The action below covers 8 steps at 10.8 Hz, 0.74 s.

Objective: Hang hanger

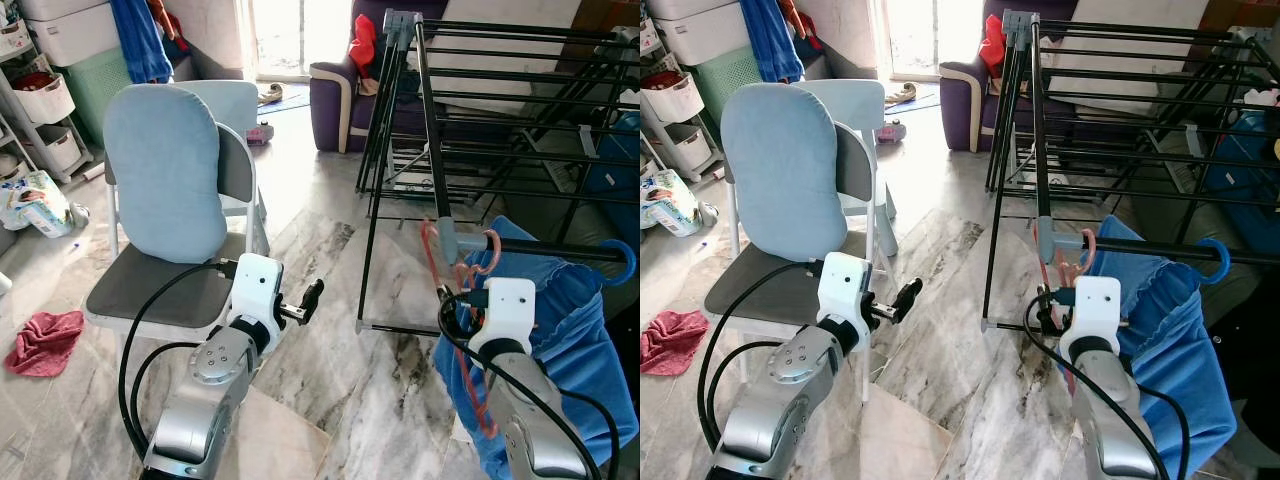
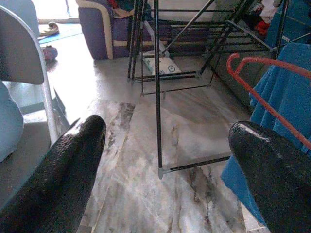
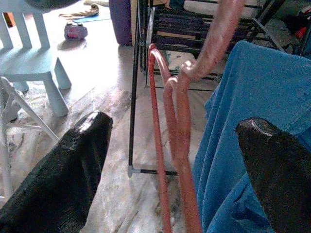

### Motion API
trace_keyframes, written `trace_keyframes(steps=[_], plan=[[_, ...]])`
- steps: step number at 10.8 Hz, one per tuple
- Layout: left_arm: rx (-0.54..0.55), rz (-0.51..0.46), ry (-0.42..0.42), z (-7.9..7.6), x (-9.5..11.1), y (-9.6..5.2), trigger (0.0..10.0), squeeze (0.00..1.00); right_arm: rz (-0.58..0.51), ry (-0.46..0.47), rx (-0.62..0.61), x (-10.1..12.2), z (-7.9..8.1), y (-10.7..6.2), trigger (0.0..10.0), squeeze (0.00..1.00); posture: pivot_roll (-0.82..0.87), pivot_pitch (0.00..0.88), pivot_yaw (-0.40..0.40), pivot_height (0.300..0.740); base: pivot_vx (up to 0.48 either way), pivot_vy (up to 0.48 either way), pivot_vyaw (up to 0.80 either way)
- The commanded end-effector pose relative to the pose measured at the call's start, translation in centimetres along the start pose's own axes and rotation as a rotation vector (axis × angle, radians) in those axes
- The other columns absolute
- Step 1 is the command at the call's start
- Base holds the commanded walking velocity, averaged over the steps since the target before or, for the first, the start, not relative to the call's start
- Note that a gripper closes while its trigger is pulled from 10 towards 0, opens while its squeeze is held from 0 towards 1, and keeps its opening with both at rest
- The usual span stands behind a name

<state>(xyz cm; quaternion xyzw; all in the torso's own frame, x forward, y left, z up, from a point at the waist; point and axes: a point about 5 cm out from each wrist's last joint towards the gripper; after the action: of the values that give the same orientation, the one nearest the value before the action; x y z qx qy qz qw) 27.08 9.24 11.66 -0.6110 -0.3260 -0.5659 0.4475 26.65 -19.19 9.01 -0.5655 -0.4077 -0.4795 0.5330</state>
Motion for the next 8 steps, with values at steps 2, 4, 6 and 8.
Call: trace_keyframes(steps=[2, 4, 6, 8], plan=[[-0.001, -0.001, 0.016, 0.01, 0.04, 0.16, 10.0, 0.0, -0.003, -0.001, 0.002, 0.2, 0.14, 0.22, 10.0, 1.0, -0.06, 0.0, -0.028, 0.74, -0.127, 0.0, 0.0], [0.0, 0.001, 0.015, 0.0, -0.01, 0.16, 10.0, 0.0, -0.009, -0.005, 0.0, 0.4, 0.05, 0.39, 10.0, 1.0, -0.07, 0.0, -0.031, 0.74, -0.261, 0.0, 0.0], [0.003, 0.002, 0.016, -0.01, -0.01, 0.19, 10.0, 0.0, -0.014, -0.001, 0.005, 0.48, 0.26, 0.57, 10.0, 1.0, -0.06, 0.0, -0.033, 0.74, -0.27, 0.0, 0.0], [0.003, 0.001, 0.017, 0.0, 0.01, 0.23, 10.0, 0.0, -0.013, -0.002, 0.008, 0.44, 0.35, 0.64, 10.0, 1.0, -0.06, 0.0, -0.033, 0.74, -0.291, 0.0, 0.0]])
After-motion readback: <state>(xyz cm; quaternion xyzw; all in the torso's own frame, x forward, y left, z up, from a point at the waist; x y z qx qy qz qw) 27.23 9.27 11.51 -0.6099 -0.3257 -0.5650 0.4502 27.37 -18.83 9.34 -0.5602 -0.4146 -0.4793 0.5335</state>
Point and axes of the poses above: a point about 5 cm out from each wrist's last joint towards the gripper, its own y axis pointing out of the wrist towards the gripper, its own x axis along the axis of the wrist's last joint, z = x × y, and after that the axes turned 5 degrees about y, right-handed
